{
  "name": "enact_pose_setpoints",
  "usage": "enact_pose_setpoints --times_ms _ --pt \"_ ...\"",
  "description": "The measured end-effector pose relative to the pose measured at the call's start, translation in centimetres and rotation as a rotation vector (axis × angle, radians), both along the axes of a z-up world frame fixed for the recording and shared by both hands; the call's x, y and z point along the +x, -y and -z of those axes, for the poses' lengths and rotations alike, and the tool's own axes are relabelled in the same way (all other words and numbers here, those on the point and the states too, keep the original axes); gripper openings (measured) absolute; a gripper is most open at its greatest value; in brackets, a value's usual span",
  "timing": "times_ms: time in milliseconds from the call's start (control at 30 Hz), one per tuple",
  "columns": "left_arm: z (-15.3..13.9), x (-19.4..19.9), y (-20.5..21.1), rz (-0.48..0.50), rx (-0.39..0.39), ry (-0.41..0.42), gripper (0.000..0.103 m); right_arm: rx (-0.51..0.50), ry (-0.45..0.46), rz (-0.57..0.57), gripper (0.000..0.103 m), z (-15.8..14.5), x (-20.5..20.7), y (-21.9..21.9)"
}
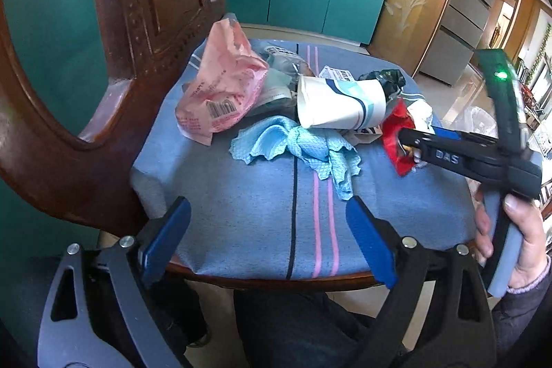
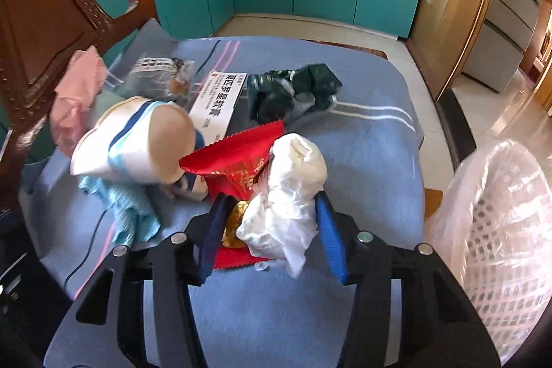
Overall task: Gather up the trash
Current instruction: 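Lower the right tool onto the white tissue and close on it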
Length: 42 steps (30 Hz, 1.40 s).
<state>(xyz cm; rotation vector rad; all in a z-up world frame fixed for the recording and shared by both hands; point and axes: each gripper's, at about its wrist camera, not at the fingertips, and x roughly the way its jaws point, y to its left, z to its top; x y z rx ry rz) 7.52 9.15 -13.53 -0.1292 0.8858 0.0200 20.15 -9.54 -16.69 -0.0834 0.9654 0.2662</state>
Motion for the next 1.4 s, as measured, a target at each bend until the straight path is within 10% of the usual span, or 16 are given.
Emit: enact_pose_setpoints --times_ms 1033,1267,1400 --pt "-0.3 -0.1 0.7 -0.011 0.014 0.012 0.094 -0.104 0.009 -0.065 0.072 -0.4 -3.6 -1.1" --pt "-0.4 0.0 0.9 -0.014 0.022 0.013 0.094 -0.098 0.011 -0.098 0.021 -0.3 -3.9 -1.5" --pt "-0.3 0.1 1.0 -0.017 0.021 0.007 0.094 -0.046 0.038 -0.106 0.019 -1.6 -4.3 -1.0"
